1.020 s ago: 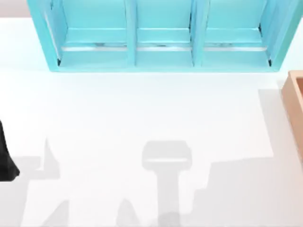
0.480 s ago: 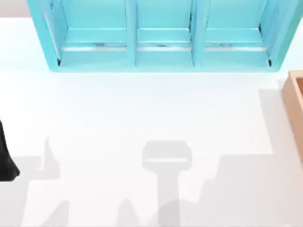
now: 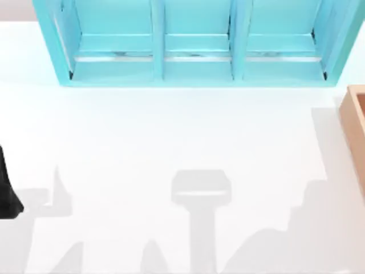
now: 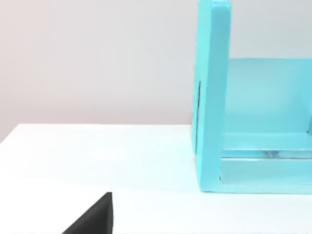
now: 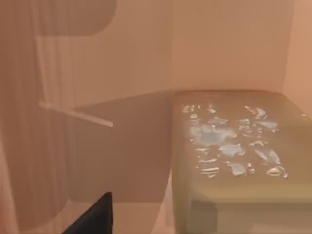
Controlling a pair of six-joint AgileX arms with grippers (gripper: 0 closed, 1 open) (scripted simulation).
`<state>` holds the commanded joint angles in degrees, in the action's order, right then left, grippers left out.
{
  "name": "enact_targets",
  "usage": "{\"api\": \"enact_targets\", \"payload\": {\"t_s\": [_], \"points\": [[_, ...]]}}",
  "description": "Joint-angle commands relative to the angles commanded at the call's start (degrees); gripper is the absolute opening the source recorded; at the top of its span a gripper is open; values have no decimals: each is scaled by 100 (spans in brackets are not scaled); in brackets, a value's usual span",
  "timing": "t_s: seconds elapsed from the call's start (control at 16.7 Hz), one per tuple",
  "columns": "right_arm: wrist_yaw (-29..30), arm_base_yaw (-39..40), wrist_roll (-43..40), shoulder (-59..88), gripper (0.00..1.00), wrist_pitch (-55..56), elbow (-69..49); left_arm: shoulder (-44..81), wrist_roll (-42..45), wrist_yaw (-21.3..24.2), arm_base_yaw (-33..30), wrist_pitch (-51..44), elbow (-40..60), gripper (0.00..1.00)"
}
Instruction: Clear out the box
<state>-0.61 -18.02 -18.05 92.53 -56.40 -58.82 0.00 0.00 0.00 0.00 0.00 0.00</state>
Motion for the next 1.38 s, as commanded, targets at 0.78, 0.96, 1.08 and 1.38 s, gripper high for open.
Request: {"api": "enact_targets", "payload": {"t_s": [0.78,0.96,1.08,1.38], "points": [[0,10,15,254,70,879,625,0,0,0,0,0,0,100],[0,10,15,254,47,879,625,0,0,0,0,0,0,100],[0,10,15,254,32,879,625,0,0,0,0,0,0,100],[0,10,15,254,0,879,625,0,0,0,0,0,0,100]]}}
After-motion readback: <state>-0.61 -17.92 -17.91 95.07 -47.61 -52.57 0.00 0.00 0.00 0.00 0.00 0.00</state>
